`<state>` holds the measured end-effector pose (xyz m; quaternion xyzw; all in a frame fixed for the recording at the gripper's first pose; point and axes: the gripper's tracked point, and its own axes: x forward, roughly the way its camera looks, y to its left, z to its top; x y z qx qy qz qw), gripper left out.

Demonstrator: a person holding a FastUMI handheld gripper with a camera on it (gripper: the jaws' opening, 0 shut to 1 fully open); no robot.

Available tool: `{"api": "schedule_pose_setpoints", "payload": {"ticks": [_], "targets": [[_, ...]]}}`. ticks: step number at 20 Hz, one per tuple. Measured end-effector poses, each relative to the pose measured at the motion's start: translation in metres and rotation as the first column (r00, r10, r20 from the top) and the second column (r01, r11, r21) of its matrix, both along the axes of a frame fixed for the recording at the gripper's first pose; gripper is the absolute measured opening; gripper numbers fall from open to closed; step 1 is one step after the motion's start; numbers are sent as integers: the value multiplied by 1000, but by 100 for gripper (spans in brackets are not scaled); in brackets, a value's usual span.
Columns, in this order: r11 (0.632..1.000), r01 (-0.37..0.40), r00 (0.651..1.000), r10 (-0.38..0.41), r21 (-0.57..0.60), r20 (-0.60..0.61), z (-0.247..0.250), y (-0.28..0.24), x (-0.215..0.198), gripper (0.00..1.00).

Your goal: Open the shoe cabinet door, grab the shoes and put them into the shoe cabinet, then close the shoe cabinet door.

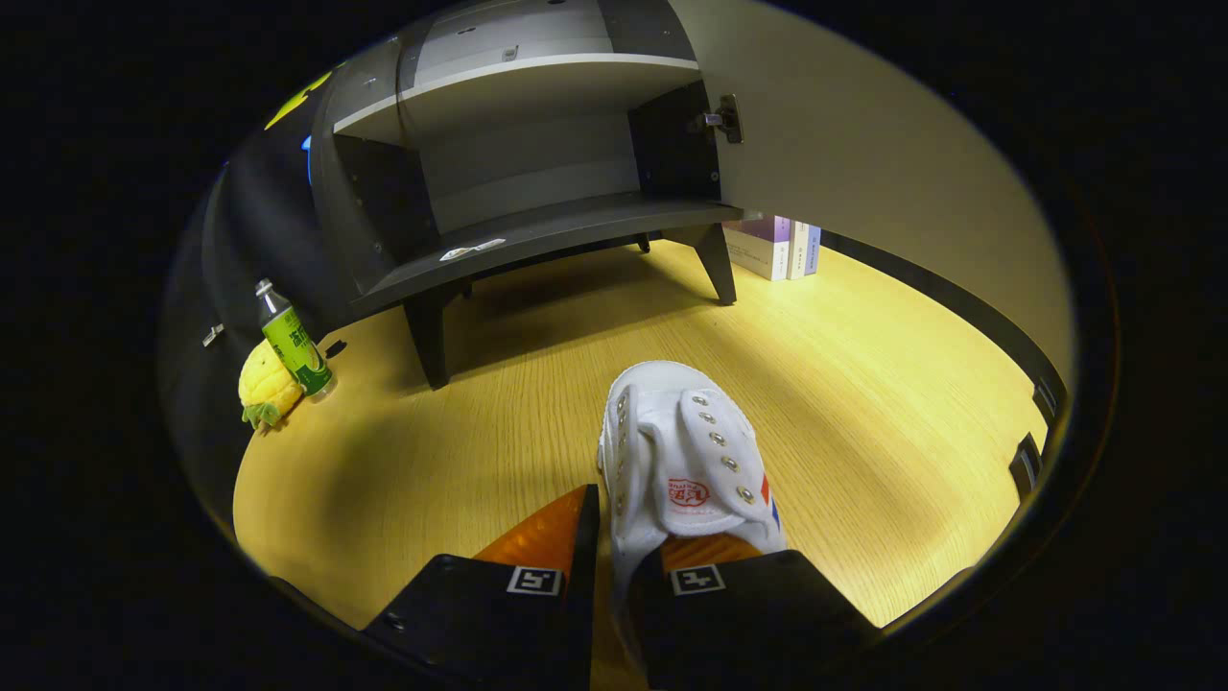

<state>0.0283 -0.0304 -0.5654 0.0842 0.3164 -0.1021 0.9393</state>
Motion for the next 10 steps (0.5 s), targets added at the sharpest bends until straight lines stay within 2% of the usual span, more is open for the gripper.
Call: {"api": "schedule_pose_setpoints", "payload": {"ticks": [1,3,6,7,10], "targets": [[1000,8,1000,-8,0,-7,-1,-3,-1,27],[1000,9,1000,-8,11,-6,-1,-2,0,16],[999,-35,999,35,-7,-17,4,0,-3,15],[999,-42,999,41,-24,-23,-3,3,0,5],[997,-67,997,66,-37,-44,-1,4,-1,5]]}}
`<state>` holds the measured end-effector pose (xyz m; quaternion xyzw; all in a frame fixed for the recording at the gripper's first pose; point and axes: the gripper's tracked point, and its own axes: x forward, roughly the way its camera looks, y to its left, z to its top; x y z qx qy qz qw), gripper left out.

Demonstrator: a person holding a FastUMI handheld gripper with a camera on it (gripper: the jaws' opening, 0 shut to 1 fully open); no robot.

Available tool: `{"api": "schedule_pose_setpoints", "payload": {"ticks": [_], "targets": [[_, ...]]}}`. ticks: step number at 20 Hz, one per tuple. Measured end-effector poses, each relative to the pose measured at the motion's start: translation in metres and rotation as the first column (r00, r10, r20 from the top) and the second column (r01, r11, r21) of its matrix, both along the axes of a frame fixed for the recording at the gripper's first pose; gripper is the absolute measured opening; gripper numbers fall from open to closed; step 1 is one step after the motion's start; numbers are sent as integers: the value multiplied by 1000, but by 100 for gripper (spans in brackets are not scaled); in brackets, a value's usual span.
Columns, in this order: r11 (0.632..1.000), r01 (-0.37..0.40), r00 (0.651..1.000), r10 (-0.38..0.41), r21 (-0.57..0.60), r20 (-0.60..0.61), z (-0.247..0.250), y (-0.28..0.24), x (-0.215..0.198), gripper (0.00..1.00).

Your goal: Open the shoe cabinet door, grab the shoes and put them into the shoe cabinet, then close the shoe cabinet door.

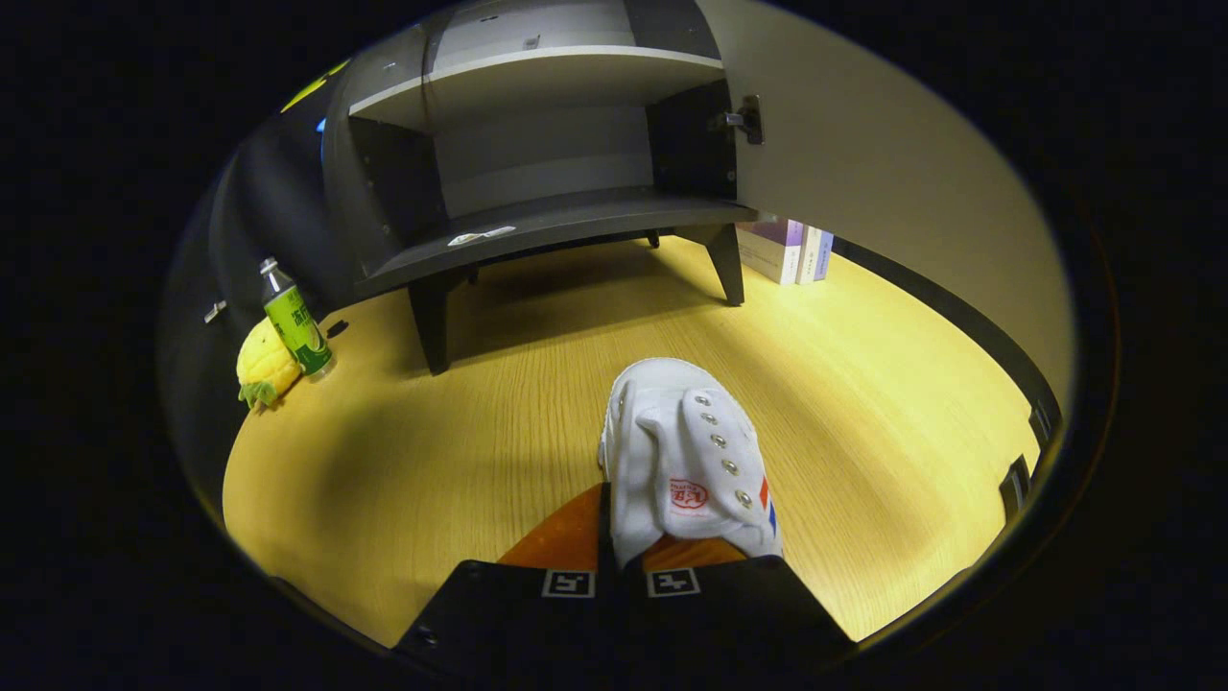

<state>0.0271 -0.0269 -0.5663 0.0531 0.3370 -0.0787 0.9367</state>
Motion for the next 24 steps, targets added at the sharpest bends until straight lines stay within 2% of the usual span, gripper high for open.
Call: {"api": "schedule_pose_setpoints", "payload": {"ticks": [3,7,12,17,24], "targets": [[1000,-25,1000,25,-13,-11,11,0,0,5],[999,-31,1000,31,20,0,54,1,-2,5],[999,-43,995,43,1,88,157,12,7,5],[996,-70,968,82,-59,237,279,29,28,5],[992,-103,934,123,-78,336,363,42,85,5]]}}
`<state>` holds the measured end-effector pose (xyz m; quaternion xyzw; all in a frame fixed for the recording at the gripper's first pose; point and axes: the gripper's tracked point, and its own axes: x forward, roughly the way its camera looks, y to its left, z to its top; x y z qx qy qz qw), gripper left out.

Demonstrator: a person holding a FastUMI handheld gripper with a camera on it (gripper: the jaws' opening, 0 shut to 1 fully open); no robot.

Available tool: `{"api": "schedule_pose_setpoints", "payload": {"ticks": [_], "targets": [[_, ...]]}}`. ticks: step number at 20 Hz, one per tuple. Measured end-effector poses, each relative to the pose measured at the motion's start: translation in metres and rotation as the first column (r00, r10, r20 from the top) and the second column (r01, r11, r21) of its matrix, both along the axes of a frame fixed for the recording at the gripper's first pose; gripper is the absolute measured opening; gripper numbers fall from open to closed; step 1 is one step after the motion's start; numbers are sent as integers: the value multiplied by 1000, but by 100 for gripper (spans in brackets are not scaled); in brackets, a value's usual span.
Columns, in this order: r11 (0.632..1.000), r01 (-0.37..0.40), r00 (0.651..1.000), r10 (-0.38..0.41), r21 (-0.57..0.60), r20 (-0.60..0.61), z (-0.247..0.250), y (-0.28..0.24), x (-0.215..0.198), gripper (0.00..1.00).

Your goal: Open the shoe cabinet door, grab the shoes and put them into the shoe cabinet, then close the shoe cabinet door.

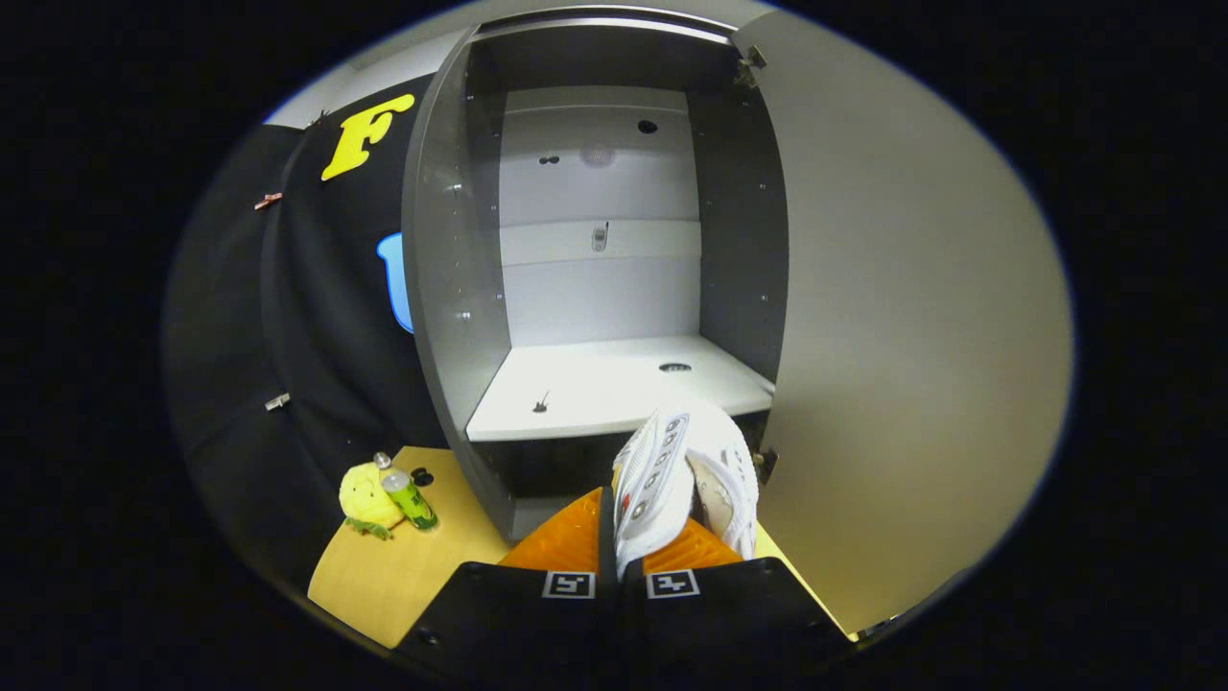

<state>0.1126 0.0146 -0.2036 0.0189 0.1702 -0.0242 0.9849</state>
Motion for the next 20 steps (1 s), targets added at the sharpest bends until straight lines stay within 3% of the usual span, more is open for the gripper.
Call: {"api": "schedule_pose_setpoints", "payload": {"ticks": [9,14,20], "targets": [[994,-96,994,98,-45,47,32,1,131,5],[988,-149,988,150,-27,45,20,6,221,4],[983,-185,983,185,9,8,-5,12,285,4]]}}
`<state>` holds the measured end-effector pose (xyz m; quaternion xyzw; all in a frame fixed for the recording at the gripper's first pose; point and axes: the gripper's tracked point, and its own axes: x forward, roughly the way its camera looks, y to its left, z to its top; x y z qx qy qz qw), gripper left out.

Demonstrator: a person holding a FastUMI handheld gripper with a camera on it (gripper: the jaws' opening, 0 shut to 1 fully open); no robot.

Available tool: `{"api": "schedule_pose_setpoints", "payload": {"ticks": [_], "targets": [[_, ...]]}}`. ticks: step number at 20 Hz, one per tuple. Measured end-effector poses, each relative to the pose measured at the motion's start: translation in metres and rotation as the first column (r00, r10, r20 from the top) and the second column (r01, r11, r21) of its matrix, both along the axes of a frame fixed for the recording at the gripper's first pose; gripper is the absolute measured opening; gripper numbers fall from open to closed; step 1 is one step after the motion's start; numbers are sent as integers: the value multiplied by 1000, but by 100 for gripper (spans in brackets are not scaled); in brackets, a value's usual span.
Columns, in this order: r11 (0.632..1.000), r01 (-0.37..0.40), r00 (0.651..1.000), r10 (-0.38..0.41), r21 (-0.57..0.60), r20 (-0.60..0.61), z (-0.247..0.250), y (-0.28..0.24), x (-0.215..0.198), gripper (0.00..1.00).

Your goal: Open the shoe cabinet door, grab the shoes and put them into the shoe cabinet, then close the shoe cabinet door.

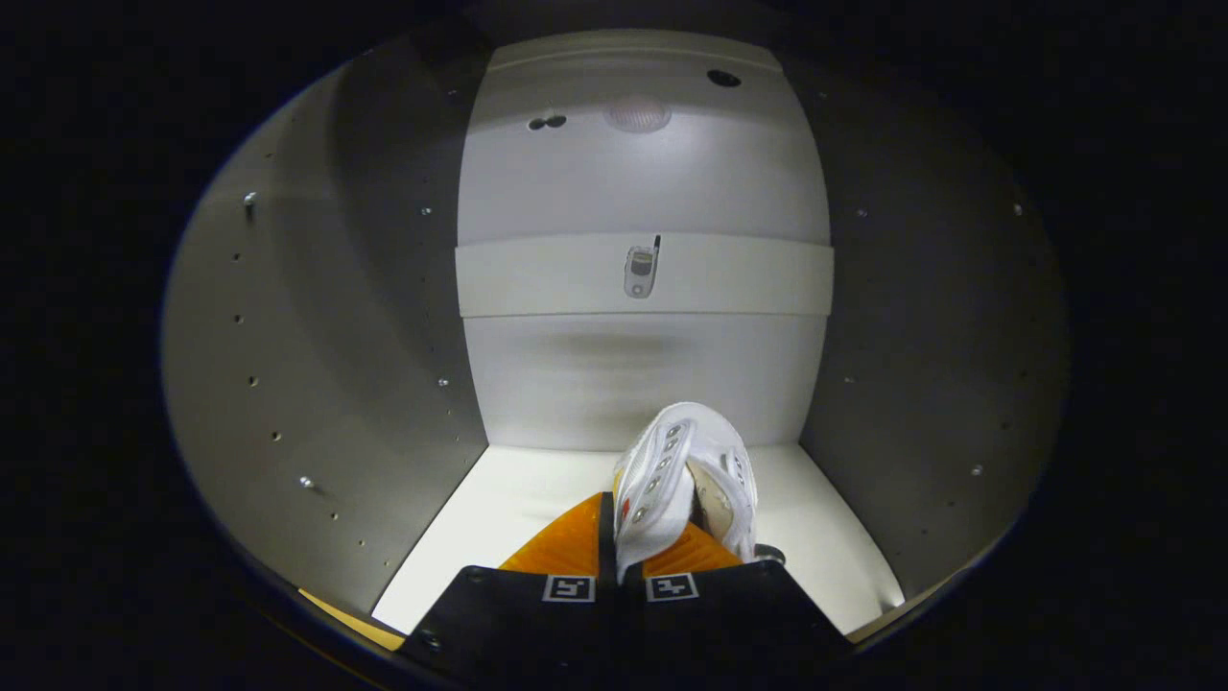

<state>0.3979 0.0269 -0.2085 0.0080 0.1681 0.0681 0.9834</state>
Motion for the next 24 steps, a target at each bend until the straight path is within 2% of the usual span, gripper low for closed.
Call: {"api": "schedule_pose_setpoints", "payload": {"ticks": [8,11,13,16,18,20,22,24], "targets": [[1000,-21,999,21,7,-34,-15,8,24,4],[999,19,997,-17,27,-75,-22,-1,26,5],[999,7,996,-3,51,-88,-23,2,24,13],[1000,2,995,1,25,-98,-23,2,19,11],[1000,-4,992,5,13,-122,-32,3,14,23],[1000,-14,991,16,14,-135,-36,7,6,28],[1000,-17,992,18,11,-121,-33,10,-2,38],[1000,-20,994,19,0,-111,-28,12,-12,56]]}}
